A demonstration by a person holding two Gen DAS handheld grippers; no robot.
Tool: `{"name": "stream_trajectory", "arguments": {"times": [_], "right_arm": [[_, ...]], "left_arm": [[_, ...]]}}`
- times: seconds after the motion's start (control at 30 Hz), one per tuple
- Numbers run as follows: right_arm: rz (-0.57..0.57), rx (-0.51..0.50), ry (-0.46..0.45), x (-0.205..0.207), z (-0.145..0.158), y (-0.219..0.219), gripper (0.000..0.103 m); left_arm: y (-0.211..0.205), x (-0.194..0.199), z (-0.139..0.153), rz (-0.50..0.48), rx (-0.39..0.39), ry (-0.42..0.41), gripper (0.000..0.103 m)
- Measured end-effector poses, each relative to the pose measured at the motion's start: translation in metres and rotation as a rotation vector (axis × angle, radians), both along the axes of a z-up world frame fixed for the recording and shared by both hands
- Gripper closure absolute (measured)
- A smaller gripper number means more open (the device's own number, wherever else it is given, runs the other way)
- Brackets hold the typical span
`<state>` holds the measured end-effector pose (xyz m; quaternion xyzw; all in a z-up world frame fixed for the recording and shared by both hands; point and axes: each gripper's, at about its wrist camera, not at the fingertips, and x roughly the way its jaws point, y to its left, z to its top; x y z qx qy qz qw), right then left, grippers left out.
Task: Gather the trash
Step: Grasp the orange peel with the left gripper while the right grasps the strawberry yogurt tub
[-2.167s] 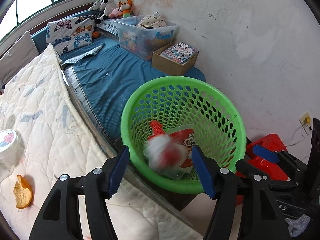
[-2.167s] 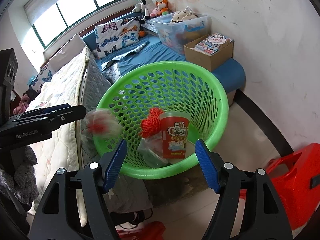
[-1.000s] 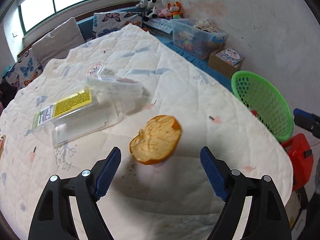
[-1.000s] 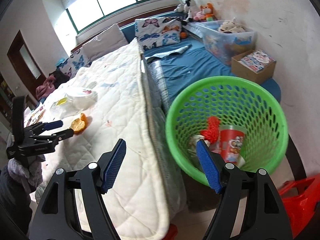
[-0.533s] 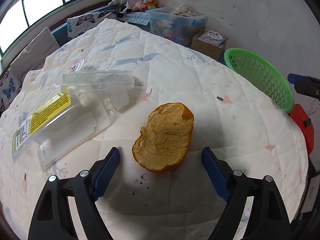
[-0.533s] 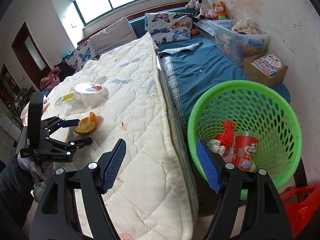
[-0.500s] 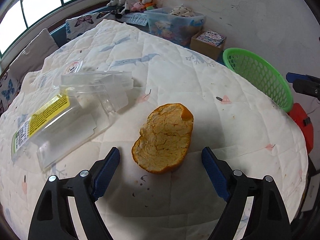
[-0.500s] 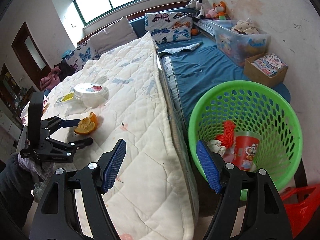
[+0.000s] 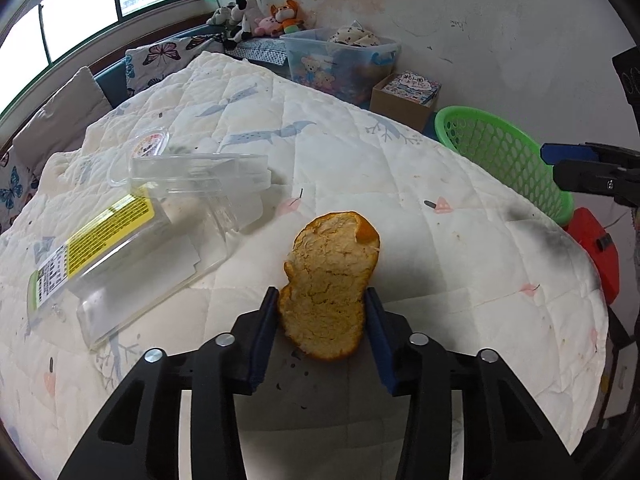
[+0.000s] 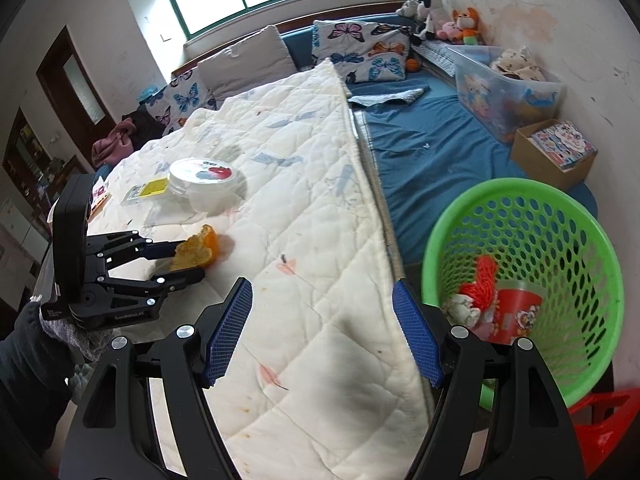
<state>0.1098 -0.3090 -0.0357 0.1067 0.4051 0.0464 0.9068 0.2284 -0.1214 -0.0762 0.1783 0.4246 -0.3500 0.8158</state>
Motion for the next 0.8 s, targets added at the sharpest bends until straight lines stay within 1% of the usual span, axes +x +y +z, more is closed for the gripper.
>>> {"name": "stream_trajectory", "arguments": {"times": [0.07,0.17,0.37,0.57,0.6,0.63,0.7,0.8], "right_arm": [[0.012,-0.001,0.0,0.003,0.0,0.003,0.03],[0.033,-0.006,0.001,0.007,0.0,0.011,0.03],[0.084,0.0,-0.004,0.02,0.002,0.028,0.03],[0.154,0.064,0.001,0.053,0.007,0.056,0.03],[0.168,0.082,0.004,0.059,0.008,0.06,0.028],[0.181,0.106,0.009,0.066,0.008,0.065,0.023],[0.203,0.152,0.015,0.081,0.009,0.074,0.021],[0.229,0.178,0.016,0.101,0.012,0.089,0.016]], "left_arm": [[0.005,-0.002,0.003,0.019,-0.024,0.017,0.069],[0.012,-0.006,0.007,0.053,-0.044,0.026,0.072],[0.035,-0.019,0.016,0.124,-0.074,0.028,0.074],[0.065,-0.032,0.023,0.189,-0.09,0.035,0.074],[0.069,-0.034,0.024,0.197,-0.088,0.032,0.074],[0.072,-0.036,0.025,0.203,-0.087,0.03,0.074],[0.078,-0.039,0.027,0.213,-0.089,0.029,0.074],[0.087,-0.044,0.029,0.224,-0.093,0.029,0.074]]}}
